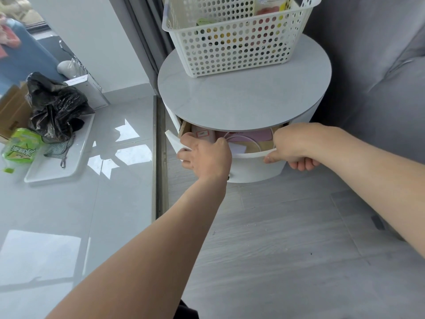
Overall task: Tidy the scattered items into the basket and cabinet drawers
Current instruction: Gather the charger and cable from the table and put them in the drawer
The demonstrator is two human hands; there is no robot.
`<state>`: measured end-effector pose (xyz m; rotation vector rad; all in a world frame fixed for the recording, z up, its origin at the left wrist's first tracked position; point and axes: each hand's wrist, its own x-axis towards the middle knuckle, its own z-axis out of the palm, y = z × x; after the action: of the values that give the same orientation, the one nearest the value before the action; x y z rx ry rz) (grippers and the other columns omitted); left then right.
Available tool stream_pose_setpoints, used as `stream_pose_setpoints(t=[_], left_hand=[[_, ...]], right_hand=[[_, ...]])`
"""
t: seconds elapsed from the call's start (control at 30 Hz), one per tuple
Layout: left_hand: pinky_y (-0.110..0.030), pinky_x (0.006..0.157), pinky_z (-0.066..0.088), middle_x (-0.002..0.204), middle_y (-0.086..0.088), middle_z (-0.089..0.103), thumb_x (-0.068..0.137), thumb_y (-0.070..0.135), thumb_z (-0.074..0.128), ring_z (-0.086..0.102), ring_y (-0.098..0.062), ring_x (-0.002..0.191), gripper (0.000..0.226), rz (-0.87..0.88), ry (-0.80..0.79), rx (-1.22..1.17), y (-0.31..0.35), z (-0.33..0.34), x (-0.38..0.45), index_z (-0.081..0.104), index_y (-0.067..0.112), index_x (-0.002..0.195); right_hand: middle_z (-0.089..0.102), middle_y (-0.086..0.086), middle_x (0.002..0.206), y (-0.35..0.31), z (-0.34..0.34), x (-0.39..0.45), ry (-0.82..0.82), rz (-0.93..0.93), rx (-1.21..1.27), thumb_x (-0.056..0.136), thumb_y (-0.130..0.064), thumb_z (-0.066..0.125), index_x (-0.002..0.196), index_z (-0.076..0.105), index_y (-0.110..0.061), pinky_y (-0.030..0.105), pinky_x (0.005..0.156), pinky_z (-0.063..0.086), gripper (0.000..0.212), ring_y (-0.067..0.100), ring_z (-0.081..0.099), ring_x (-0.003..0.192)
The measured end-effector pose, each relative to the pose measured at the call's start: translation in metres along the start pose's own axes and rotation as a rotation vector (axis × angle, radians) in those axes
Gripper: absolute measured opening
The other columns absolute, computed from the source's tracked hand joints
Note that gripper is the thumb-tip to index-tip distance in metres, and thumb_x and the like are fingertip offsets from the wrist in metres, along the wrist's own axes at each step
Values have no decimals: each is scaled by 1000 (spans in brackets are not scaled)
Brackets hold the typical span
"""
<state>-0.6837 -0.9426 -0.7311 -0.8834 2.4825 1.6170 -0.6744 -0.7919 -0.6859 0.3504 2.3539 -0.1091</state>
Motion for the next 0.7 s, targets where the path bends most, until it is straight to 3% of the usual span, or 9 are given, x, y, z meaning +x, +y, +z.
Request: stream_pose_setpoints(t=[0.23,0.37,0.47,0.57,0.63,0.7], left_hand=[[-37,84,30,131,-8,25,76,12,47,27,-30,113,61,9,11,-60,-1,3,2,25,23,132],[-44,93,39,128,-6,31,75,17,49,35,-31,114,66,81,8,-115,-4,3,6,22,26,135],[-52,96,46,127,-4,35,73,21,49,46,-34,113,70,128,-24,-201,-4,2,12,20,30,136],[-46,86,52,127,-5,46,74,22,49,55,-31,104,67,59,-36,-267,-3,6,17,25,24,137],[-36,68,48,104,-1,55,75,21,49,55,-27,83,46,18,-18,-307,0,9,15,38,14,119],[-28,58,40,86,3,51,80,20,51,49,-21,71,30,-1,-25,-340,3,10,11,44,10,108]], right_hand=[[67,12,58,-3,-6,2,-4,-23,-82,92,-62,50,72,68,2,25,53,49,69,23,59,45],[61,1,49,-8,-10,8,177,-19,-265,91,-63,49,66,59,-8,29,67,46,62,19,55,58],[47,1,74,-3,-12,10,492,-60,-346,81,-64,64,87,55,-11,32,67,38,55,22,49,78],[50,13,106,3,-3,28,809,-215,-356,66,-64,76,114,48,-7,40,80,38,80,31,48,98],[40,15,121,7,3,45,866,-347,-312,61,-71,73,126,39,-12,45,93,35,94,33,40,109],[36,11,126,14,7,57,835,-428,-233,62,-78,65,131,36,-19,45,100,32,95,31,37,114]])
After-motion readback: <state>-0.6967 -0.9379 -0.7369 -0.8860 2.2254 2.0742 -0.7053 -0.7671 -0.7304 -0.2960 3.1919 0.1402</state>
